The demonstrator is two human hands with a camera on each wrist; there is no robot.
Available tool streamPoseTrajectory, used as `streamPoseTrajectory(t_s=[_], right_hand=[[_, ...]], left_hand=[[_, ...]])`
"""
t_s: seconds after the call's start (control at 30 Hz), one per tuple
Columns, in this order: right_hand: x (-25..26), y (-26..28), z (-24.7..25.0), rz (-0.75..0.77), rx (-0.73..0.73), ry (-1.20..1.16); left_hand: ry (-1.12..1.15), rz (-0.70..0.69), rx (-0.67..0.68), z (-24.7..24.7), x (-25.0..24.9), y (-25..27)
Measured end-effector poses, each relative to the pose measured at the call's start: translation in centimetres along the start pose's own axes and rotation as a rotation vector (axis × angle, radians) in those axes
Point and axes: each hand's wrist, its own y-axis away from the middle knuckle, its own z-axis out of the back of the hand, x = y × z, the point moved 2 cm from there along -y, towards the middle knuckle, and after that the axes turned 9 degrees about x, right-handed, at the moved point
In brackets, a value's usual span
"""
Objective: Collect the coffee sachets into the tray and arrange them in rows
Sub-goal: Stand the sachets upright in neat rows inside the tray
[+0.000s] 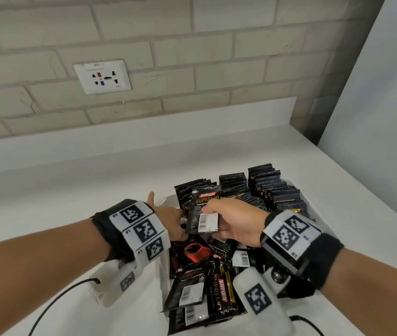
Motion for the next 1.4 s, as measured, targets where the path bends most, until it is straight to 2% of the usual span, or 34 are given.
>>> streamPoseTrajectory(t_s=[0.13,0.3,0.5,0.7,0.93,1.13,1.4], right_hand=[[0.0,-0.3,0.0,-0.009,-0.017,-0.003],[0.0,-0.4,0.4,0.002,-0.044,0.007],[-0.2,-0.4,0.4,0.002,-0.064,-0.03],[-0.1,-0.6,0.1,0.008,-0.078,-0.039],[0.0,-1.0,-0.1,-0.002,-0.079,-0.009],[-0.2,-1.1,-0.1,0.016,-0.063,-0.052],[-0.4,-0.9,0.1,0.04,-0.021,-0.054]], left_hand=[[0.023,-0.02,0.071,0.1,0.5,0.1],[-0.068,0.005,0.05,-0.2,-0.1,0.5],[0.028,-0.039,0.114,-0.1,0.3,0.3],[0.292,-0.16,0.176,0.9,-0.1,1.8],[0.363,-0.125,0.241,0.6,0.8,0.4],[0.398,-0.149,0.215,1.6,1.1,2.3],[0.294,-0.161,-0.038,1.9,2.1,5.5]])
